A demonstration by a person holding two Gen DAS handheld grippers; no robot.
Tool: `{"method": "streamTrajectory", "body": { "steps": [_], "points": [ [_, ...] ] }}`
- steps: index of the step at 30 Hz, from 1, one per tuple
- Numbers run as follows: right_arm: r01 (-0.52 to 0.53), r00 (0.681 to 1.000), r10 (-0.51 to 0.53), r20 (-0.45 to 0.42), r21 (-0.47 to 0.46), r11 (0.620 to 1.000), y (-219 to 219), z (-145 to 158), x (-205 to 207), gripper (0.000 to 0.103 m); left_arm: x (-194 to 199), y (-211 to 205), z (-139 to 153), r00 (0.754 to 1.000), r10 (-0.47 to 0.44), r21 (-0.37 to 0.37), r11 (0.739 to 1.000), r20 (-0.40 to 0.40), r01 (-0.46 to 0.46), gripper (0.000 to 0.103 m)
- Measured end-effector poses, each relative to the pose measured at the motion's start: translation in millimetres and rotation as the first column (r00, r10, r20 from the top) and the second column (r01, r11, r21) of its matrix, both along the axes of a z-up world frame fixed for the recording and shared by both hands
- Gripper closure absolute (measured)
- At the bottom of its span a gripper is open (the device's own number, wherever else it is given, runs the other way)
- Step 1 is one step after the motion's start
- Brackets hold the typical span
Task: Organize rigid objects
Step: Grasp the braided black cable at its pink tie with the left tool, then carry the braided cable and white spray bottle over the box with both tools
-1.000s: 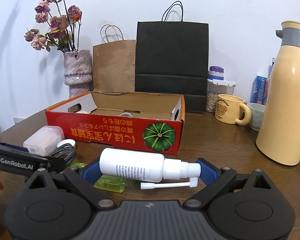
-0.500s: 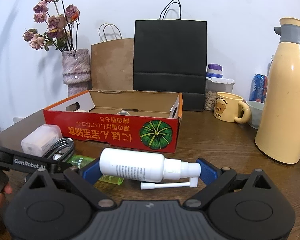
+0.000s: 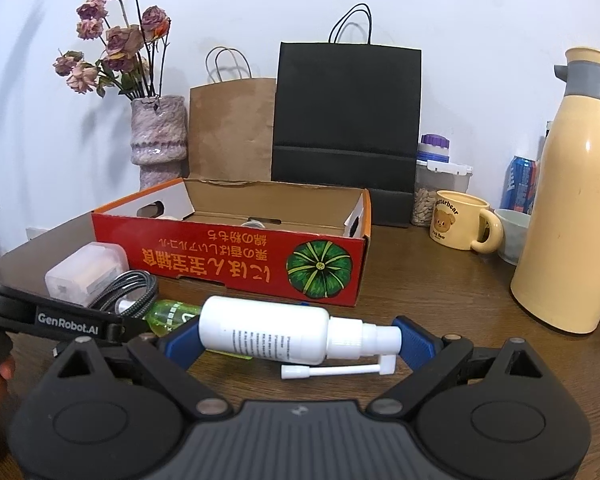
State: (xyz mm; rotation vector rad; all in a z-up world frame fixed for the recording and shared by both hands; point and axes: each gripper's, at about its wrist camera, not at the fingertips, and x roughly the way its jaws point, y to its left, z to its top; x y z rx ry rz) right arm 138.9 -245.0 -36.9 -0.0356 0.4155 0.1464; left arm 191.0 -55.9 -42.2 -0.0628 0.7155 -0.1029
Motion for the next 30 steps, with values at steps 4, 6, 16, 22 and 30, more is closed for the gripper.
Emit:
{"method": "streamTrajectory", "body": {
  "steps": [4,6,16,22,30],
  "points": [
    [0.001,1.0,-0.001,0.018,-0.008,1.0,1.1,1.3,-3.0,0.005,-3.5,-2.3,1.3,1.0,-0.004,0.022,1.0,0.013,0.003,0.02],
    [0.004,1.0,-0.004,0.024,-0.01,1.0,1.7,1.9,-4.1,0.005,-6.1,-3.1,2.3,1.0,-0.005,0.035,0.999,0.023,0.004,0.021],
    [0.012,0.999,-0.011,0.054,-0.013,1.0,2.9,3.9,-11.8,0.005,-29.6,-10.7,15.7,0.992,-0.013,0.123,0.992,0.125,-0.003,0.022],
    [0.019,0.997,-0.018,0.069,-0.014,1.0,3.8,6.2,-15.8,0.005,-40.4,-8.3,27.3,0.984,-0.002,0.144,0.989,0.18,-0.024,0.022],
    [0.012,0.995,-0.01,0.095,-0.018,1.0,13.1,16.0,-17.4,0.005,-48.9,-2.4,45.1,0.972,-0.002,0.142,0.989,0.236,-0.032,0.022]
  ]
}}
